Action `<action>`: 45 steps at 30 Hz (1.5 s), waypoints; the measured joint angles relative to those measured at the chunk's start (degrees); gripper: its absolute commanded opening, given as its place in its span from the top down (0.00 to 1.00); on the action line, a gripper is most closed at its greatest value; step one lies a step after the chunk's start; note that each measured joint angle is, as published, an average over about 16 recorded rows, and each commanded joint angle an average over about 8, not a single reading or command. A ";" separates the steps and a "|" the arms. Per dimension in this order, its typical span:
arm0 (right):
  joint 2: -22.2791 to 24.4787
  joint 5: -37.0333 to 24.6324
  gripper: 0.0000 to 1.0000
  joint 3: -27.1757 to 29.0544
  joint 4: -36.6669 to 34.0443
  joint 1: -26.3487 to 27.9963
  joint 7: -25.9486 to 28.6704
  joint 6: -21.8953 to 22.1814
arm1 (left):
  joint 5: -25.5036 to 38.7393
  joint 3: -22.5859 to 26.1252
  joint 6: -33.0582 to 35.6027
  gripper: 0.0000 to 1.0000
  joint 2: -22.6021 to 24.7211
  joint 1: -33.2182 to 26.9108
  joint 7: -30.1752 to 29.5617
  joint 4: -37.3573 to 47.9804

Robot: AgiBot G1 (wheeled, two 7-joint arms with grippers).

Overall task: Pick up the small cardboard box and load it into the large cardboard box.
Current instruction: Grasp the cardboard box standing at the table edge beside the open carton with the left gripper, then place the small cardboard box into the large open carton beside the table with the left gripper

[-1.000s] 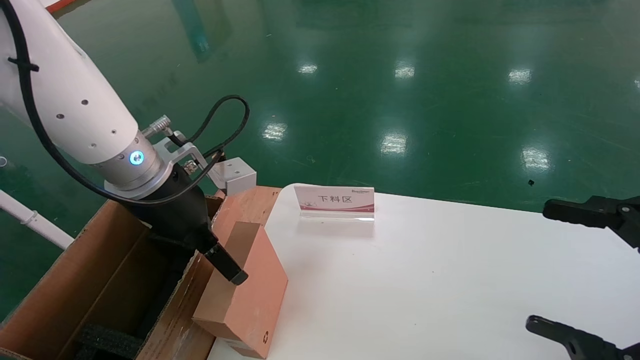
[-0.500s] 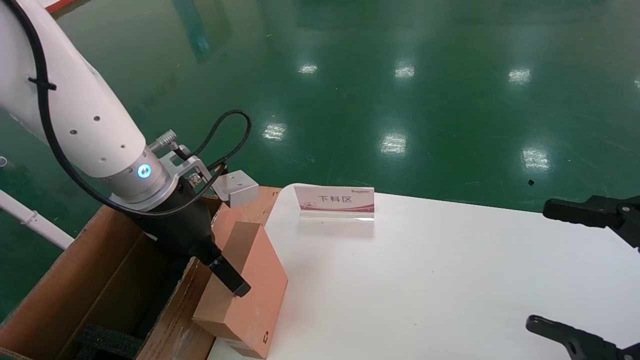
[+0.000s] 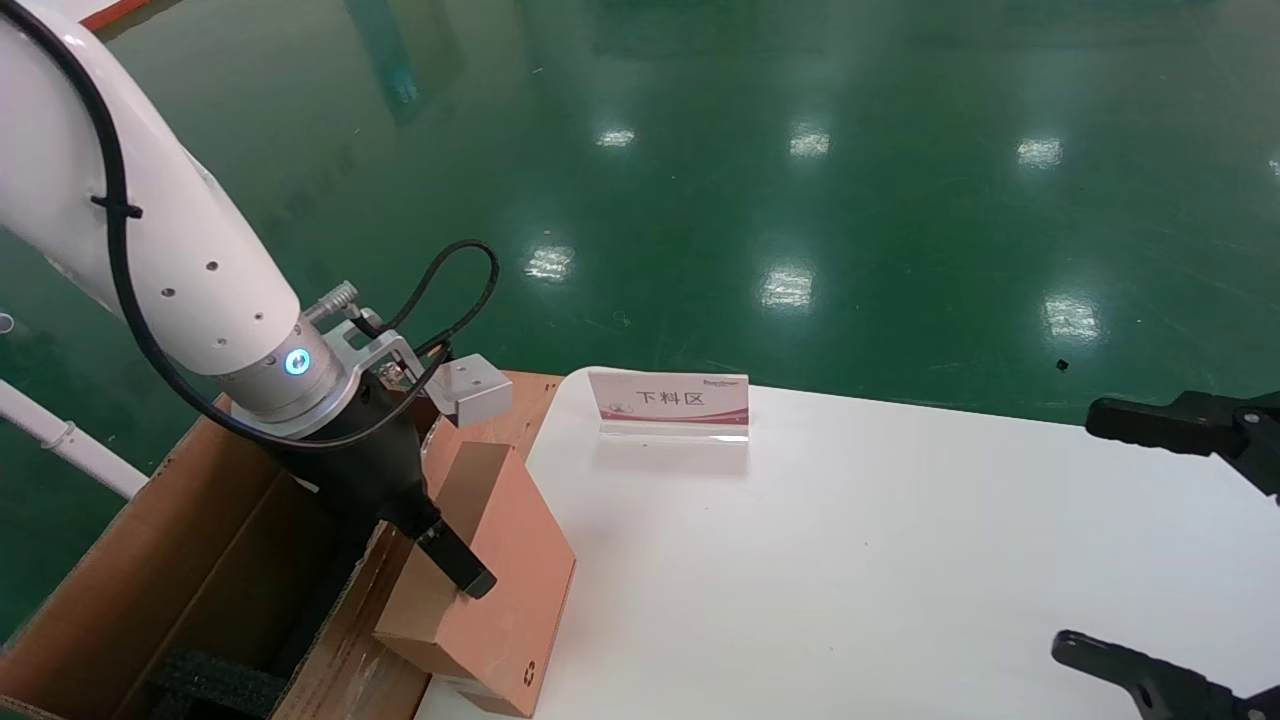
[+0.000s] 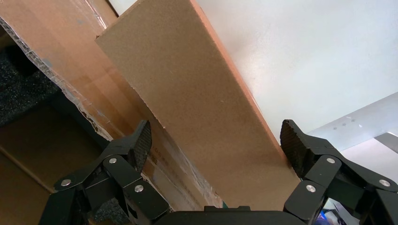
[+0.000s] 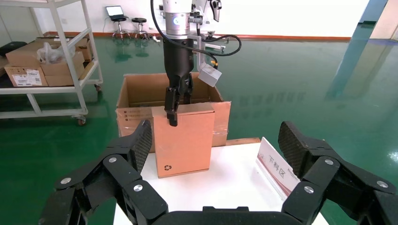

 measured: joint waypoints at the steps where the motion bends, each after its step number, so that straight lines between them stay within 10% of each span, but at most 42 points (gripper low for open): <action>1: 0.00 0.00 0.12 0.00 0.00 0.00 0.00 0.00 | 0.03 0.03 -0.04 0.31 0.00 0.02 -0.01 0.00; 6: 0.00 0.01 0.75 0.00 0.00 0.00 0.00 0.01 | 0.07 0.08 -0.11 0.94 -0.01 0.06 -0.03 0.01; 8: 0.00 0.01 1.00 0.00 0.00 0.00 0.00 0.01 | 0.07 0.05 -0.09 1.00 -0.01 0.06 -0.02 0.01; 45: 0.00 0.01 1.00 -0.03 -0.03 0.02 -0.01 0.00 | -0.23 -1.94 0.58 1.00 -1.10 -3.77 2.80 1.61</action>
